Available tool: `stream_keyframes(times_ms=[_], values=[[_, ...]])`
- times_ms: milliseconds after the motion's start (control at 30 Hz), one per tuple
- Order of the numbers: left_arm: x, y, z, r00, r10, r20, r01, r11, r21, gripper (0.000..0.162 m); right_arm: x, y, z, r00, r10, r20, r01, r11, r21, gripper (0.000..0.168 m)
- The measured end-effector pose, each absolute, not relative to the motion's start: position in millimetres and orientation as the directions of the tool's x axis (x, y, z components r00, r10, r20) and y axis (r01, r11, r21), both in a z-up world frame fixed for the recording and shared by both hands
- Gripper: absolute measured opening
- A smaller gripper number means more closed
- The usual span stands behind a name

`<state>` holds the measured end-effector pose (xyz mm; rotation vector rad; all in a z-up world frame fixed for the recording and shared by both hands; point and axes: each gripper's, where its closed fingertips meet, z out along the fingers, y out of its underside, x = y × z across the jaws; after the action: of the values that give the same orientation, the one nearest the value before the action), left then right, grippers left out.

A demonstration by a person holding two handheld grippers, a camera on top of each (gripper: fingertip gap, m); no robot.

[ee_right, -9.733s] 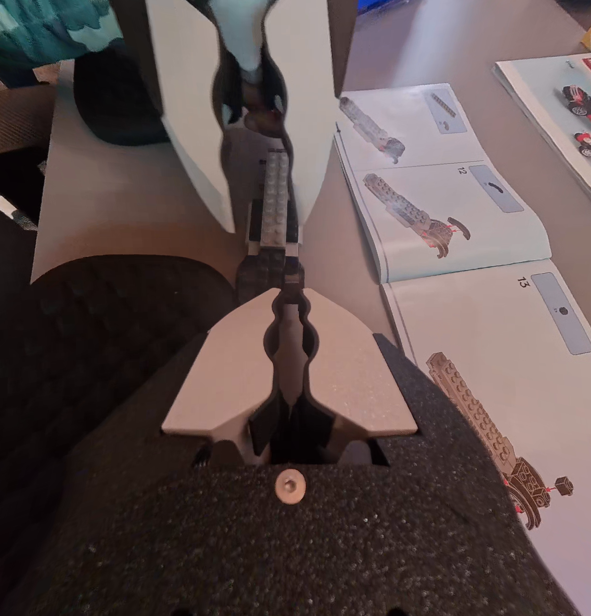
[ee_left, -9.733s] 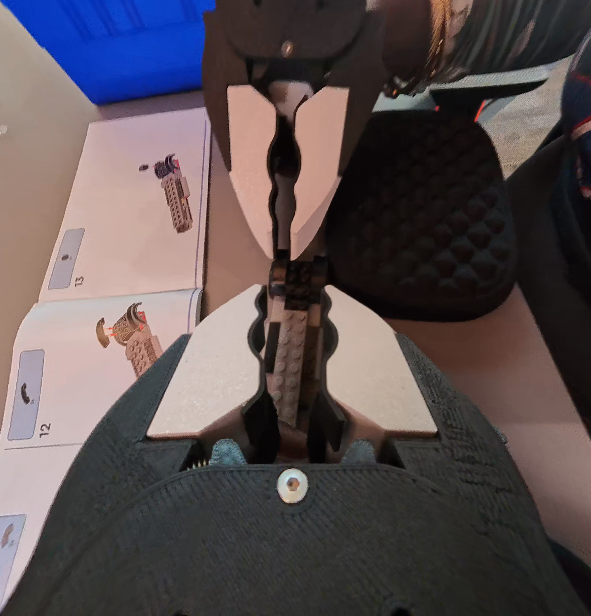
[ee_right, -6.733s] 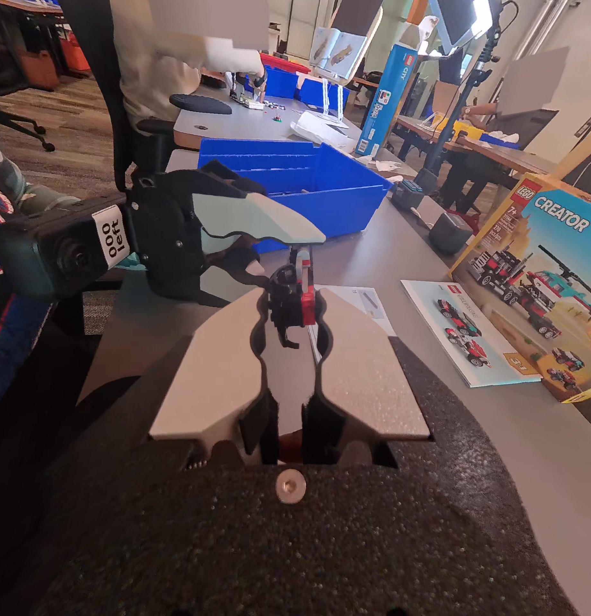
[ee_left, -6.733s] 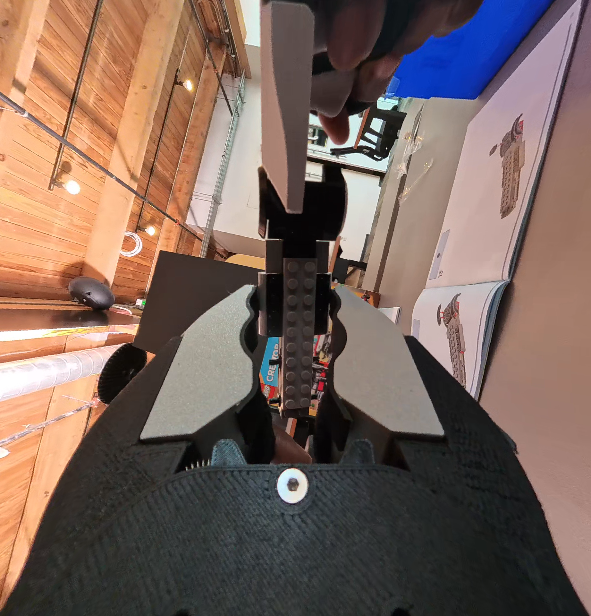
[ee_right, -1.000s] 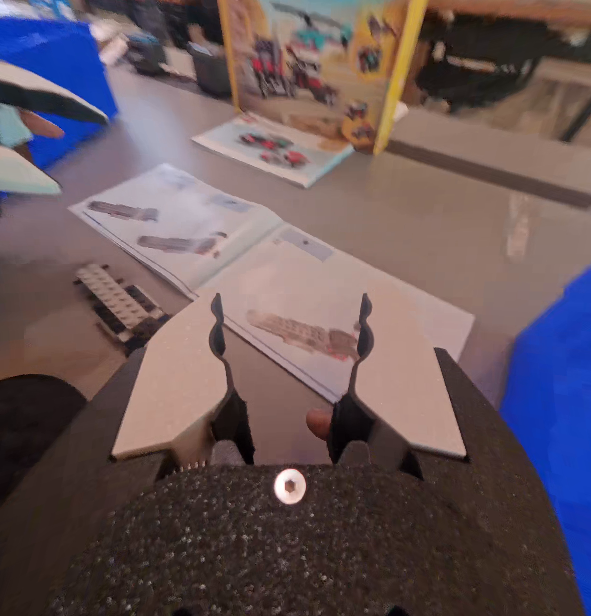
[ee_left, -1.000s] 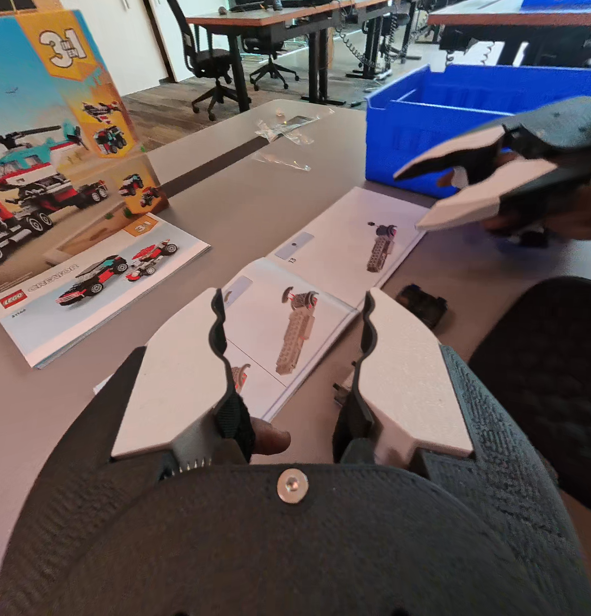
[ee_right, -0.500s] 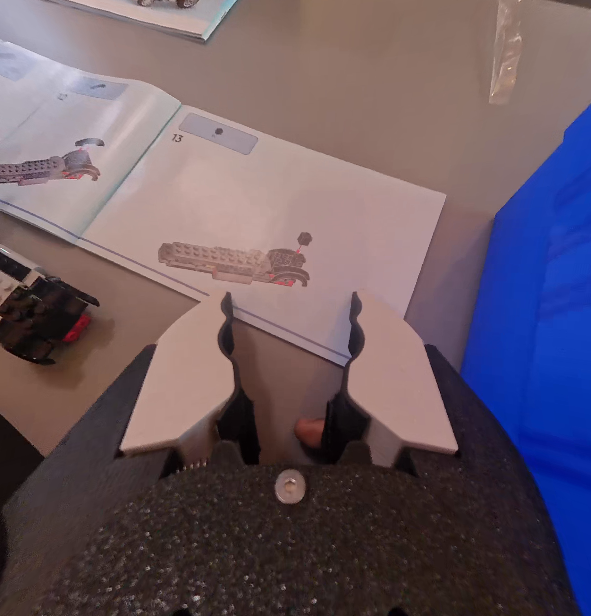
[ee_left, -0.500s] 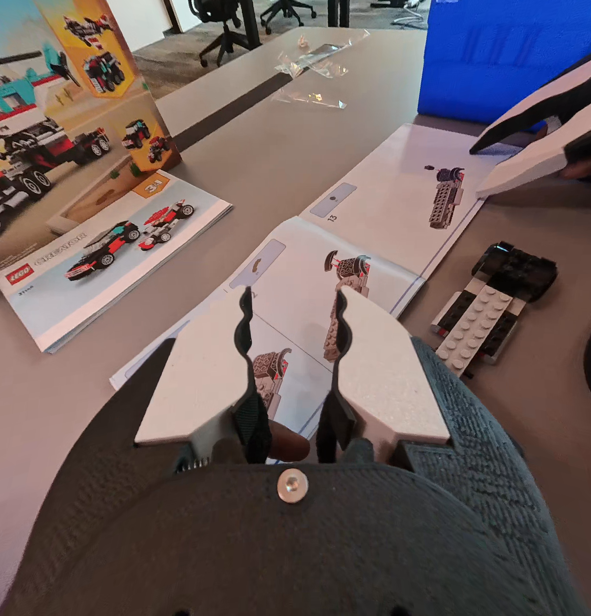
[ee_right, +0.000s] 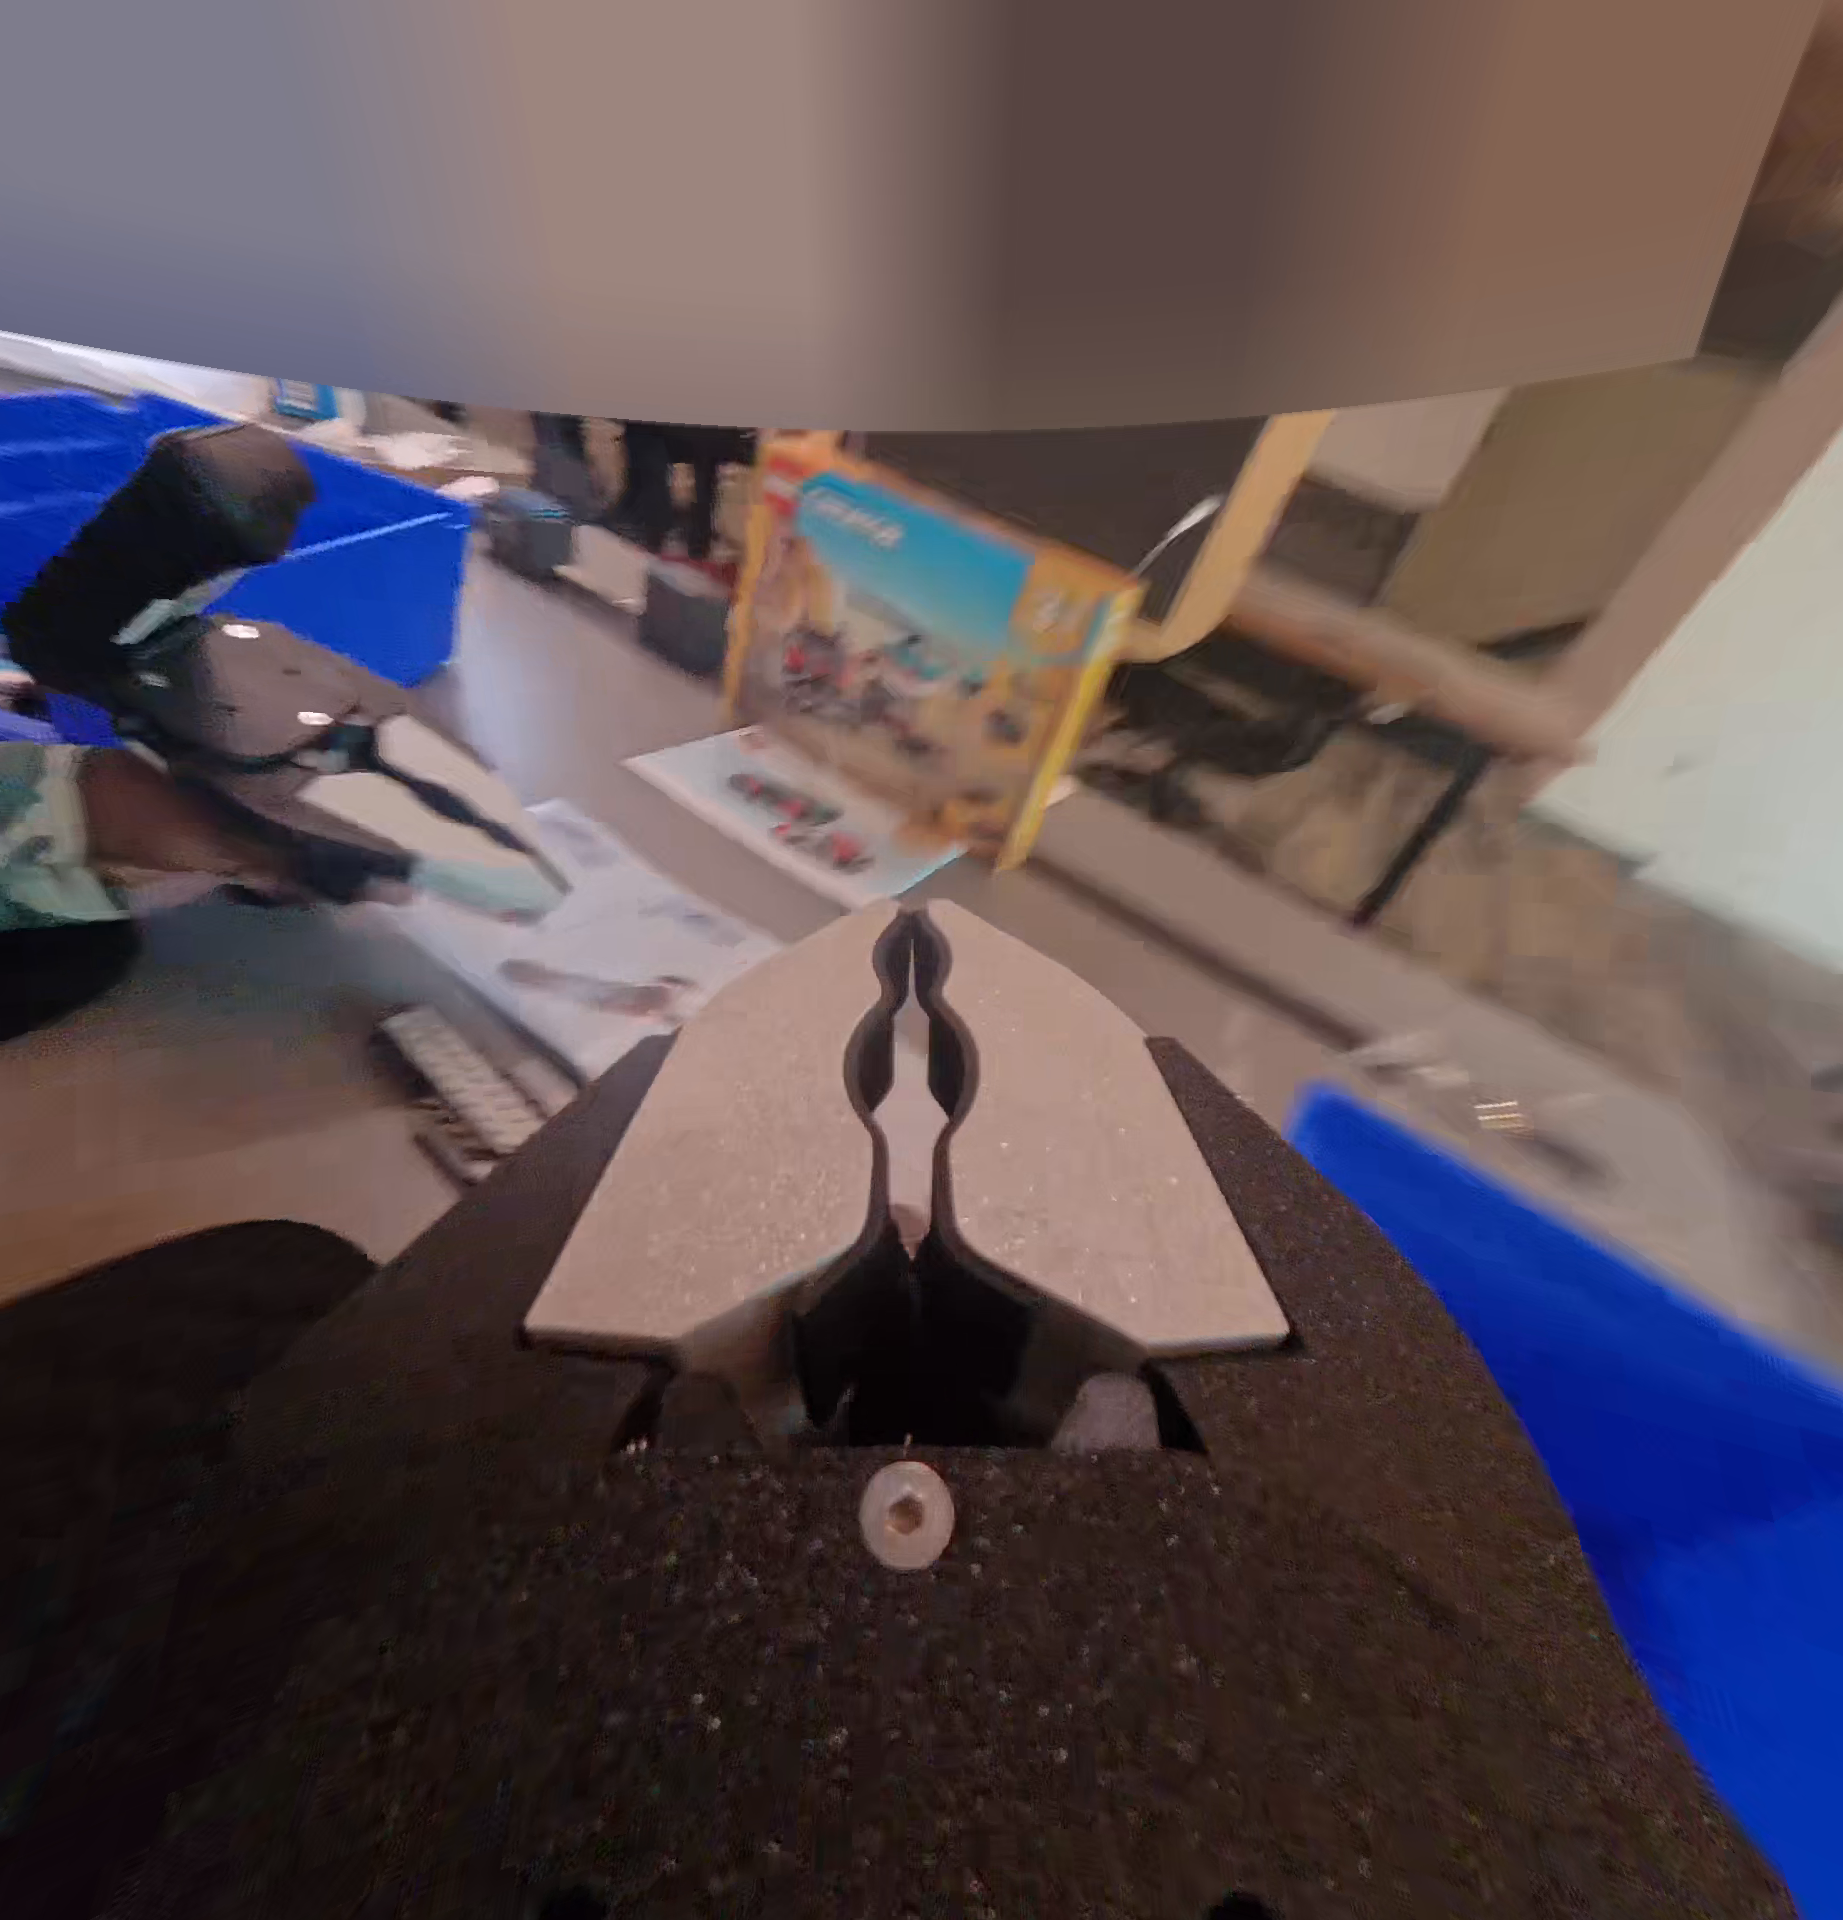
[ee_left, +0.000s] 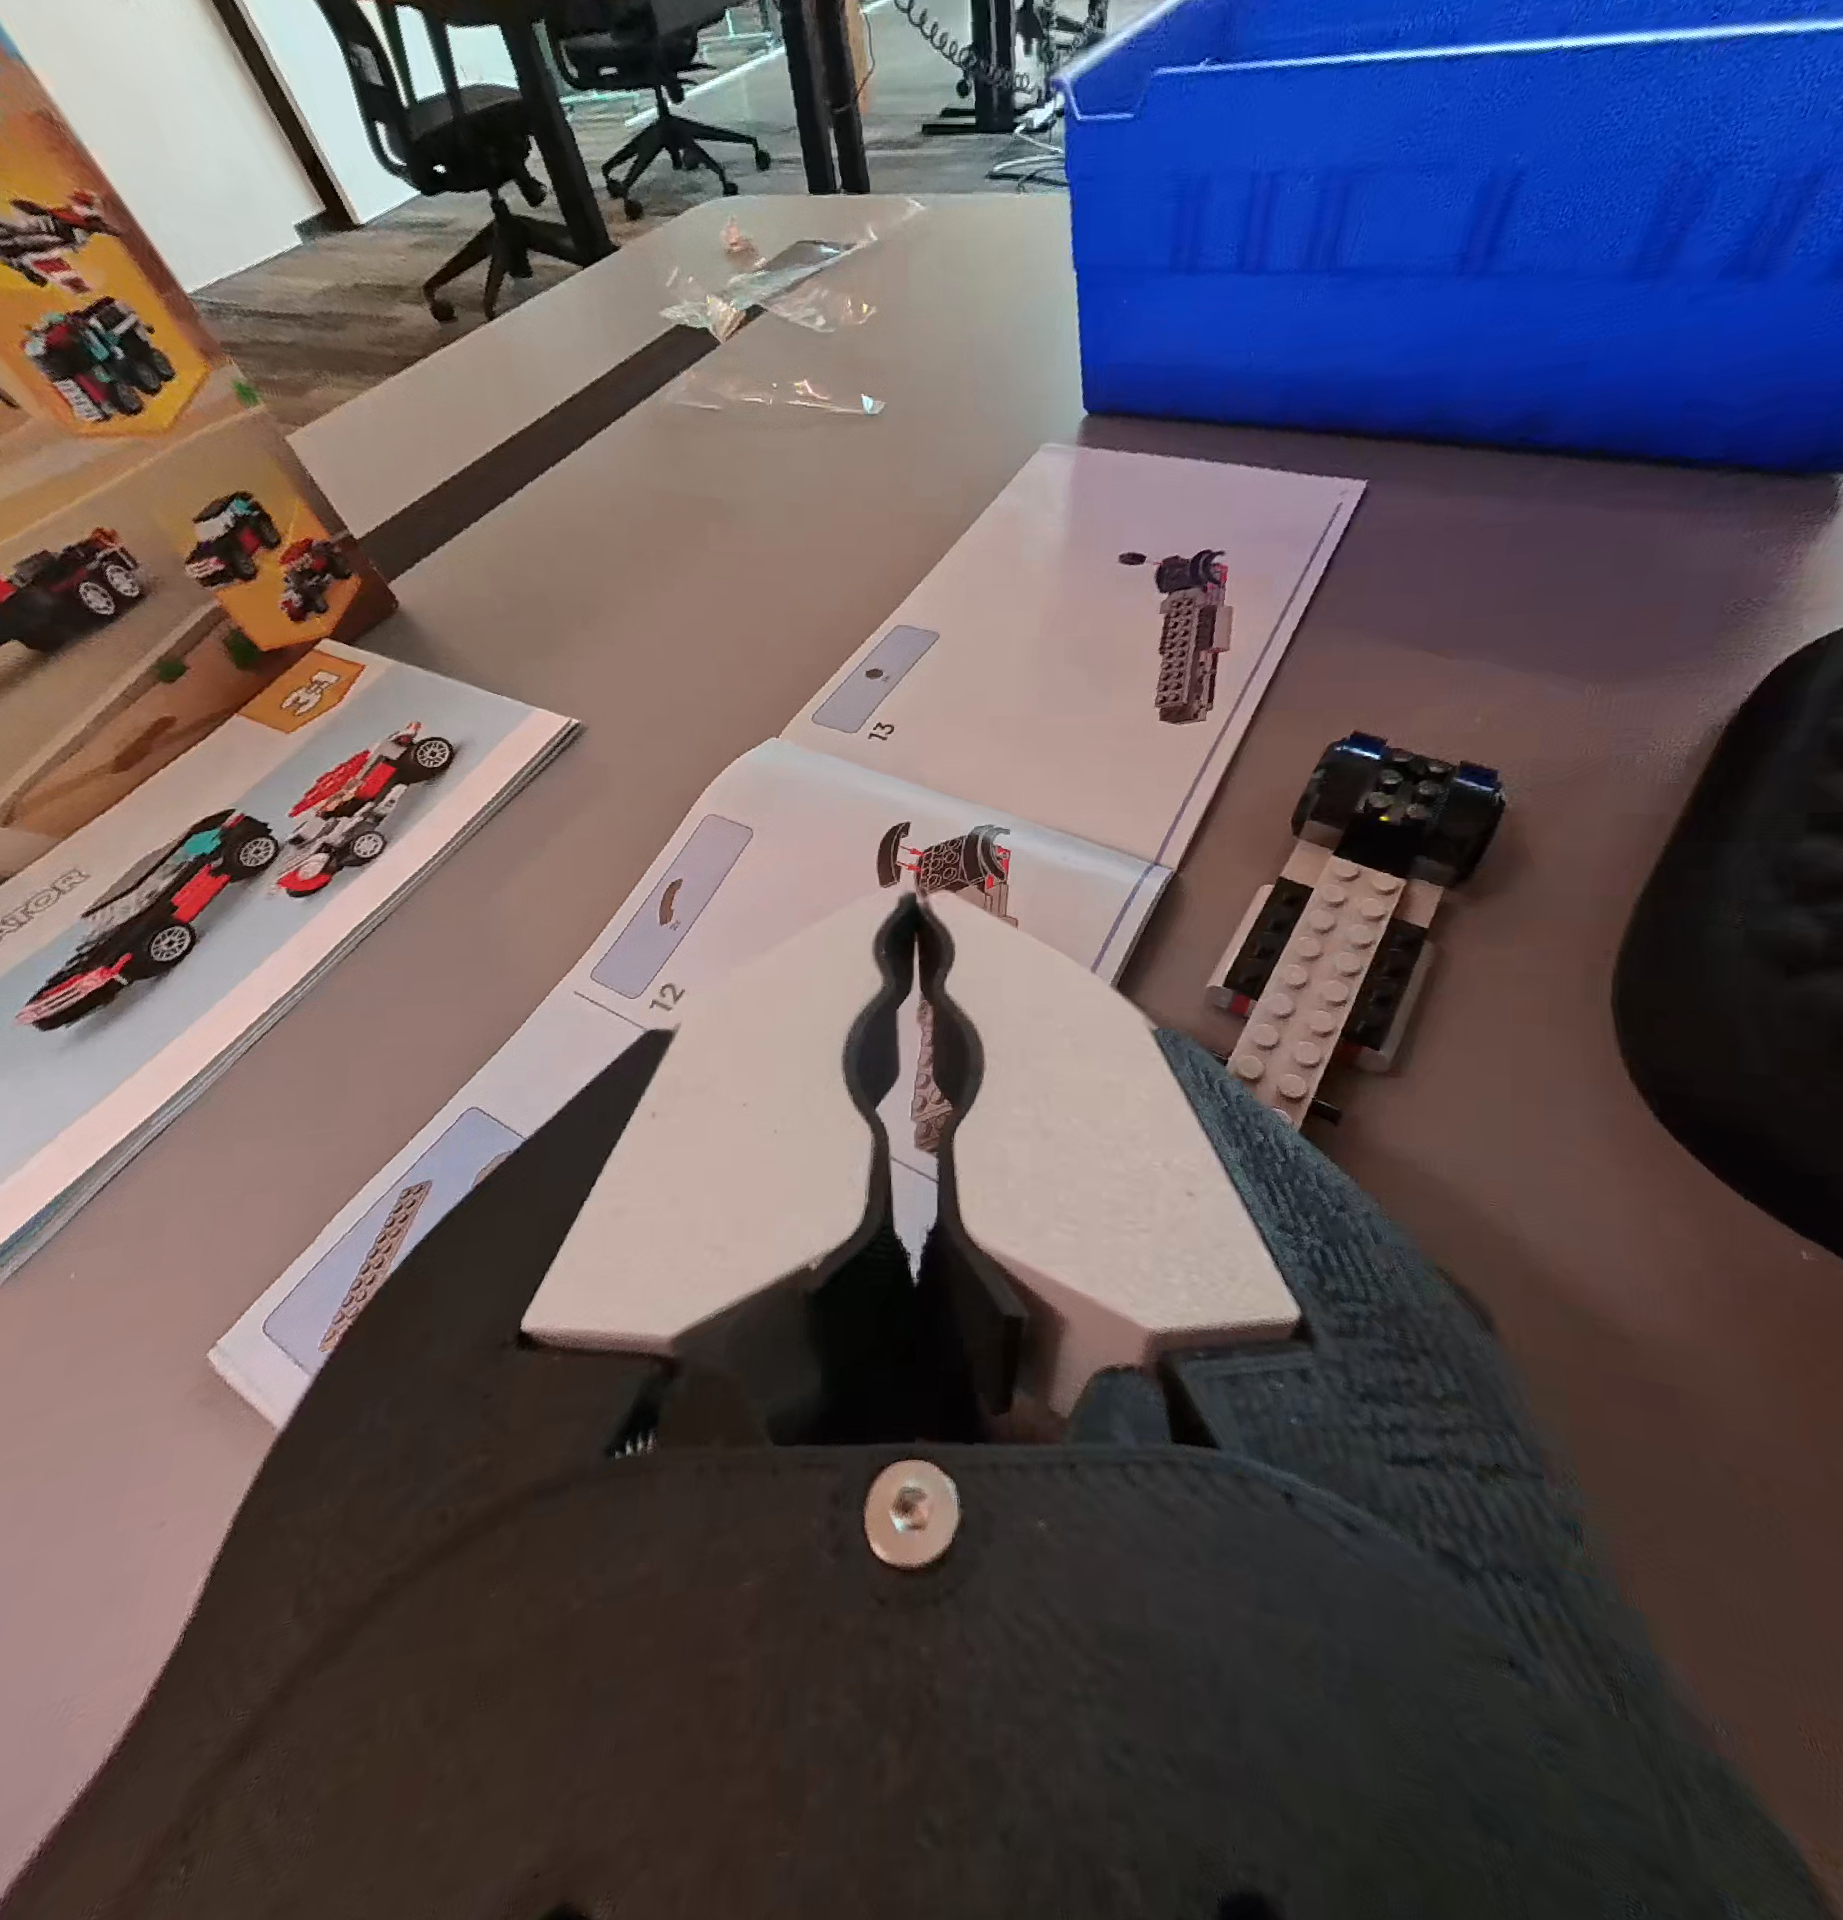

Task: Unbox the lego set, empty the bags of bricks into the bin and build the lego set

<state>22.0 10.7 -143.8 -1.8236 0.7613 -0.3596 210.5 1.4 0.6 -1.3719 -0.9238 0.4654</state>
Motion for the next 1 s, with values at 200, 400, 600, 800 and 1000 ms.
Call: stream_keyframes(times_ms=[200, 400, 600, 800, 1000], values=[[20, 9, -130, 0.752, -0.650, -0.114, -0.267, -0.142, -0.953, 0.001, 357, 29, 30, 0.736, 0.569, 0.367, 0.426, 0.033, -0.904, 0.009], [27, 2, -111, 0.728, -0.675, -0.123, -0.186, -0.022, -0.982, 0.023, 423, 72, -66, 0.591, 0.759, 0.274, 0.710, -0.327, -0.624, 0.009], [36, -6, -101, 0.666, -0.735, -0.130, -0.131, 0.056, -0.990, 0.025, 452, 122, -137, 0.129, 0.969, 0.211, 0.991, -0.131, -0.002, 0.018], [42, -11, -104, 0.637, -0.749, -0.184, -0.177, 0.091, -0.980, 0.024, 458, 142, -178, 0.109, 0.989, 0.099, 0.963, -0.130, 0.237, 0.023], [41, -12, -105, 0.631, -0.755, -0.178, -0.174, 0.086, -0.981, 0.024, 461, 145, -189, 0.135, 0.984, 0.117, 0.941, -0.164, 0.297, 0.020]])
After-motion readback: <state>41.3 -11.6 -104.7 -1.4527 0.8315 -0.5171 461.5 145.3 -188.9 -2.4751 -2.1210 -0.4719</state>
